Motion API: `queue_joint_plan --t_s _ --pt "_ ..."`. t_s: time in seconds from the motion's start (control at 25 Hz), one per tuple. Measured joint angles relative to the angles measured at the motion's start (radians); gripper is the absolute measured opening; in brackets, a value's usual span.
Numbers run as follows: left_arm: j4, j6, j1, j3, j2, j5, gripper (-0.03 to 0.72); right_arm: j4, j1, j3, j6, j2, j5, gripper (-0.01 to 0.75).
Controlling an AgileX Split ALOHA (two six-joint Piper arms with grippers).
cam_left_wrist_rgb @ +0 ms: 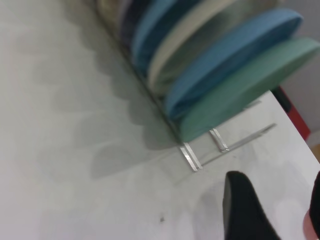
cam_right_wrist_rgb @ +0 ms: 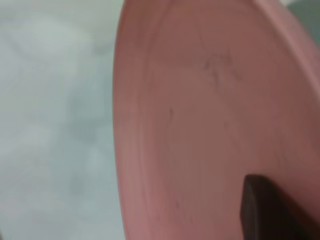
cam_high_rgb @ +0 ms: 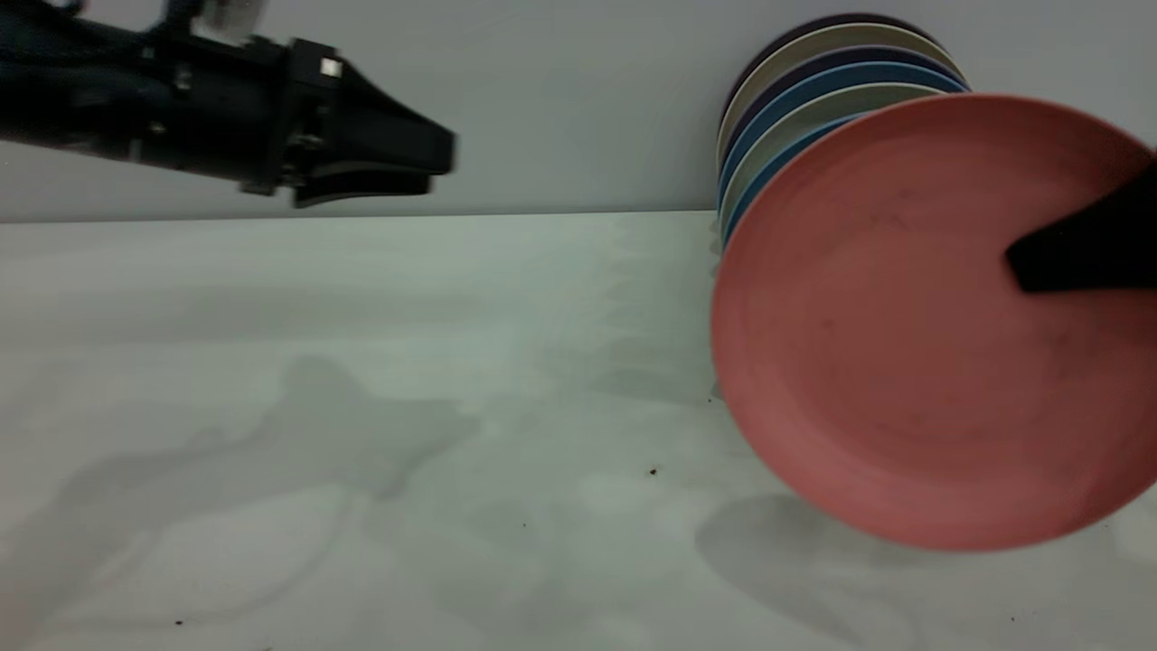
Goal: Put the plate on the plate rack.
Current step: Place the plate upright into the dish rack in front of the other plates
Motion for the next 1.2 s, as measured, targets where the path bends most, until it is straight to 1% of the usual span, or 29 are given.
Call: queue_joint_plan --t_s 0.12,0.28,0.52,0.64,0.88,1.2 --pt "0.039 -0.049 0.053 0.000 0.000 0.000 0.368 -0.132 0.000 -0.100 0.000 0.000 -0.003 0.129" --pt "0.095 -0.082 0.083 0.000 0.000 0.003 0.368 -0.252 0.000 -0.226 0.000 0.000 -0.011 0.129" --pt "0.124 -0.088 0.085 0.000 0.000 0.004 0.369 -0.274 0.001 -0.369 -0.001 0.045 -0.012 0.129" --pt "0.128 -0.088 0.085 0.000 0.000 0.004 0.369 -0.278 0.017 -0.417 -0.001 0.081 -0.014 0.129" --pt "0.138 -0.088 0.085 0.000 0.000 0.004 0.369 -0.302 0.066 -0.459 -0.001 0.142 -0.052 0.129" --pt "0.139 -0.088 0.085 0.000 0.000 0.004 0.369 -0.308 0.081 -0.459 -0.001 0.214 -0.082 0.129"
